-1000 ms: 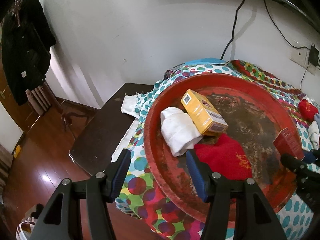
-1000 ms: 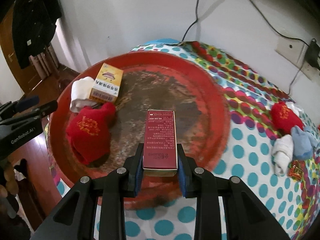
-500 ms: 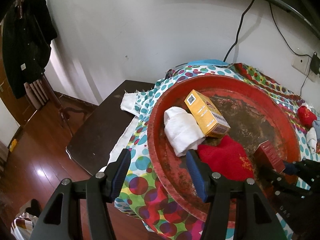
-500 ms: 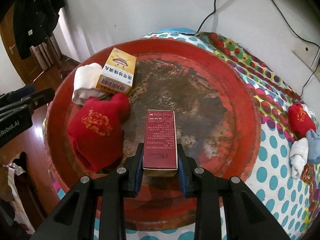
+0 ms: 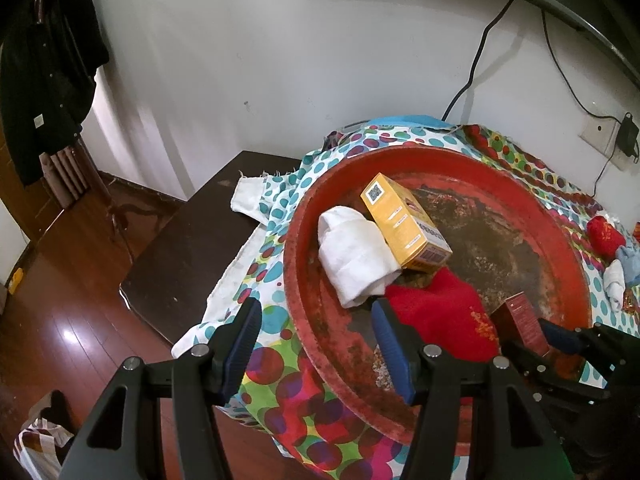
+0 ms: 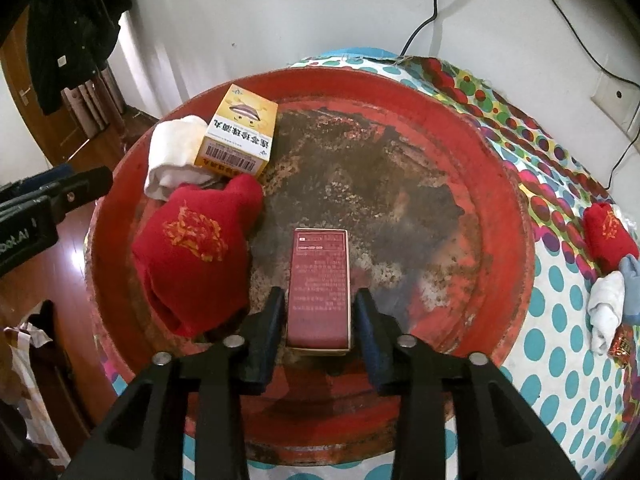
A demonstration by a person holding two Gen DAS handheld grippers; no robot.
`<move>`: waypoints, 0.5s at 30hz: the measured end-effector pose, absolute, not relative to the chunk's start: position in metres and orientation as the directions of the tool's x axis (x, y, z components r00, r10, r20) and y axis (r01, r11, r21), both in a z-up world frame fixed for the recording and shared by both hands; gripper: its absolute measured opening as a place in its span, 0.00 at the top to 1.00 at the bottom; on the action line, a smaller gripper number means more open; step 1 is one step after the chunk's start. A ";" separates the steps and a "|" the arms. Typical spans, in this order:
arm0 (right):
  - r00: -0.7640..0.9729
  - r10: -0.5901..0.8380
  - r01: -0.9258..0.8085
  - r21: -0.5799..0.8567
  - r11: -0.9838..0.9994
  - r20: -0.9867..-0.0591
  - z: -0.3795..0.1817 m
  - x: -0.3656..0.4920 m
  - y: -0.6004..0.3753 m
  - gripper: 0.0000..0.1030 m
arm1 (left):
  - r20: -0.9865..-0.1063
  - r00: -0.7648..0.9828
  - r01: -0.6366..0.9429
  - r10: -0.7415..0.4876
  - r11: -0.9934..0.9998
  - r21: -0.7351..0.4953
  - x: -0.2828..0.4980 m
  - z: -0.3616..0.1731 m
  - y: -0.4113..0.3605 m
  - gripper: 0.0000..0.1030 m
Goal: Organize objects
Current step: 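Lower the red box onto the tray and open the right gripper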
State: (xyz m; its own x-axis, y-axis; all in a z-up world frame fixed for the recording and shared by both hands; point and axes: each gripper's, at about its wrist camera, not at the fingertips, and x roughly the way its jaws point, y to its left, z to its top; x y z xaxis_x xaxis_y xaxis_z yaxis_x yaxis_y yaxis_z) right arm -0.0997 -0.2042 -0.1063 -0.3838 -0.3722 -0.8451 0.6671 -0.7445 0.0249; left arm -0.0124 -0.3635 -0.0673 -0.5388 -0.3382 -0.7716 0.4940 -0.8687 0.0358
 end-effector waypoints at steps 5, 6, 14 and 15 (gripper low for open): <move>-0.386 -0.377 0.663 0.031 -0.748 -0.842 -0.103 -0.100 -0.201 0.63 | -0.775 -0.540 0.494 -0.329 -0.869 0.025 -0.013 -0.068 -0.364 0.43; -0.385 -0.380 0.662 0.035 -0.749 -0.841 -0.102 -0.100 -0.200 0.63 | -0.775 -0.539 0.493 -0.331 -0.870 0.028 -0.013 -0.068 -0.363 0.43; -0.400 -0.403 0.656 0.050 -0.753 -0.823 -0.088 -0.100 -0.187 0.63 | -0.785 -0.528 0.489 -0.325 -0.872 0.031 -0.016 -0.072 -0.361 0.43; -0.404 -0.405 0.652 0.052 -0.756 -0.820 -0.087 -0.100 -0.185 0.63 | -0.783 -0.529 0.488 -0.326 -0.872 0.034 -0.016 -0.072 -0.360 0.43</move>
